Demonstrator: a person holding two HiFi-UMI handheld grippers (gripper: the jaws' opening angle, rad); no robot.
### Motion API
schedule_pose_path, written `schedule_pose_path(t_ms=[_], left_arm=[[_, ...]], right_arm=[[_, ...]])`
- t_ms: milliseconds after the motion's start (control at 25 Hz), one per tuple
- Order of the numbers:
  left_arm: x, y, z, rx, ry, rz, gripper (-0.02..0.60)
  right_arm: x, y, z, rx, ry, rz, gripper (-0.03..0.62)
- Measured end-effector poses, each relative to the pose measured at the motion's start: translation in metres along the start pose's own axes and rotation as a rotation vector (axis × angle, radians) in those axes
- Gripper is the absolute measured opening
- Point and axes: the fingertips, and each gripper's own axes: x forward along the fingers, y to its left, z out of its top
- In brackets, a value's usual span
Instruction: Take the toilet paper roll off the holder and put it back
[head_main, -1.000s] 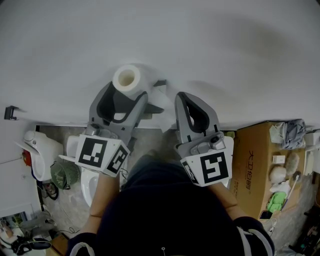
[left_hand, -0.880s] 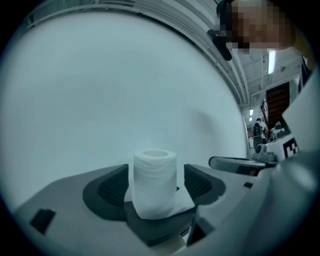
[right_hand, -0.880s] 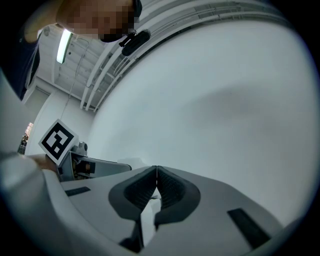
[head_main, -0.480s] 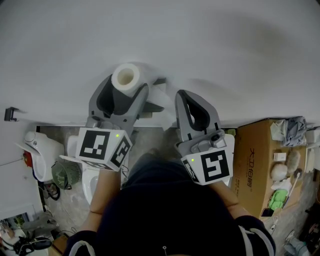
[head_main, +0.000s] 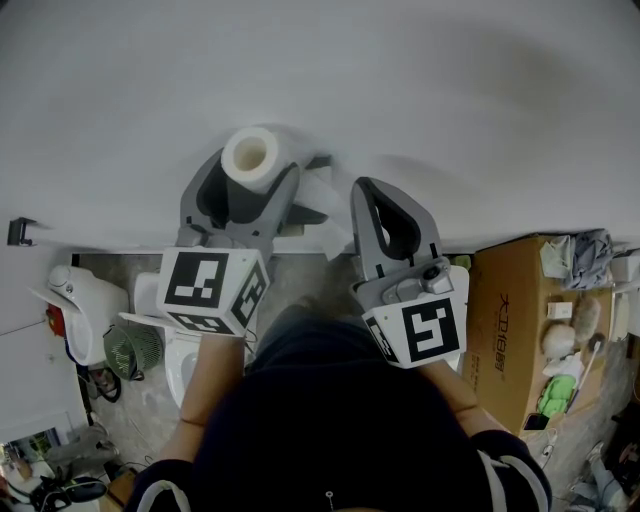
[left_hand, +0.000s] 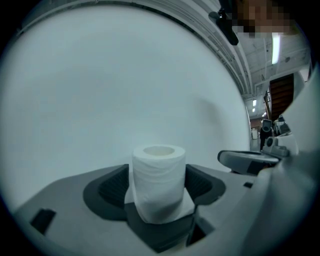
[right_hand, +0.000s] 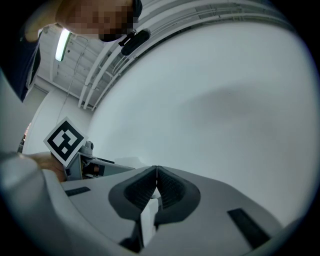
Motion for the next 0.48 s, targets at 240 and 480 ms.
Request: schedule_pose_path(t_ms=[240,480], left_arm=[[0.0013,0.0023,0.0006,0.001,0.0,0.023,0.325],[0.0012,0.0015,0.0044,0.001,-0.01,0.016,0.296]], right_arm=[[-0.001,-0.0015,-0.0011,0.001,0.001,-0.011,0.017],[-0.0008,-0.0031,0.0021,-0.001,-0.001,-0.017,0.017]])
